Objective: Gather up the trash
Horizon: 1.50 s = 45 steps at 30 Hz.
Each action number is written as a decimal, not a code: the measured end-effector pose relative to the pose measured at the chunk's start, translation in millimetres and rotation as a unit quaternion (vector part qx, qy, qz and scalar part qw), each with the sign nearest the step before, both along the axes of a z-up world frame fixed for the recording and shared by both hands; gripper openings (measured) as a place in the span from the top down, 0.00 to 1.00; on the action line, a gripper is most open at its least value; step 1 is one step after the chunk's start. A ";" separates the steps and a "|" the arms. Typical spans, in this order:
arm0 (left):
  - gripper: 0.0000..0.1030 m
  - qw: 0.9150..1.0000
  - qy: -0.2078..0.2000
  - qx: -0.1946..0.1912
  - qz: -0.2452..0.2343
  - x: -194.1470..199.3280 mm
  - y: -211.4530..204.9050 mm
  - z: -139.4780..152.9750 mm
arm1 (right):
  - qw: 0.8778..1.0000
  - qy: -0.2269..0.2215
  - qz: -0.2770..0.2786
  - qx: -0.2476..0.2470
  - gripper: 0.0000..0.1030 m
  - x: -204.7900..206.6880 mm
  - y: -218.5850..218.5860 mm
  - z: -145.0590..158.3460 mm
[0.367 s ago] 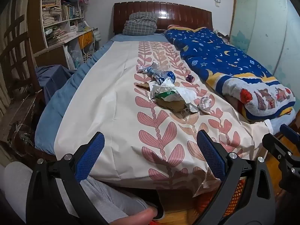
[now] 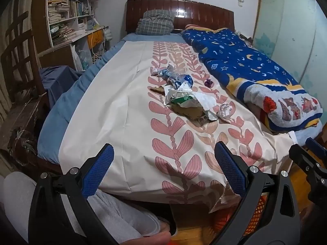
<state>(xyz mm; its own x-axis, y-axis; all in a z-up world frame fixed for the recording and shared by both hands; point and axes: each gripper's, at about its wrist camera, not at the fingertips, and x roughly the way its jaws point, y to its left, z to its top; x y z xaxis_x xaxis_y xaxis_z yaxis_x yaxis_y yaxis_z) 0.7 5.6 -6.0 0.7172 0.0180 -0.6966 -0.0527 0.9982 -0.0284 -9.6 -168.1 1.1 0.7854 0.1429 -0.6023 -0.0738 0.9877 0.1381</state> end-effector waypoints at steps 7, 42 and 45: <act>0.05 1.000 0.008 0.011 0.010 -1.0 2.3 -0.8 | 1.000 -0.003 0.013 -0.007 0.06 0.6 -5.4 2.9; 0.05 1.000 0.000 0.015 0.009 -1.0 7.9 -2.7 | 1.000 0.001 0.009 -0.008 0.06 2.8 -6.8 0.1; 0.05 1.000 -0.001 0.019 0.011 -1.1 7.4 -3.2 | 1.000 0.002 0.009 -0.008 0.06 2.0 -6.2 -0.6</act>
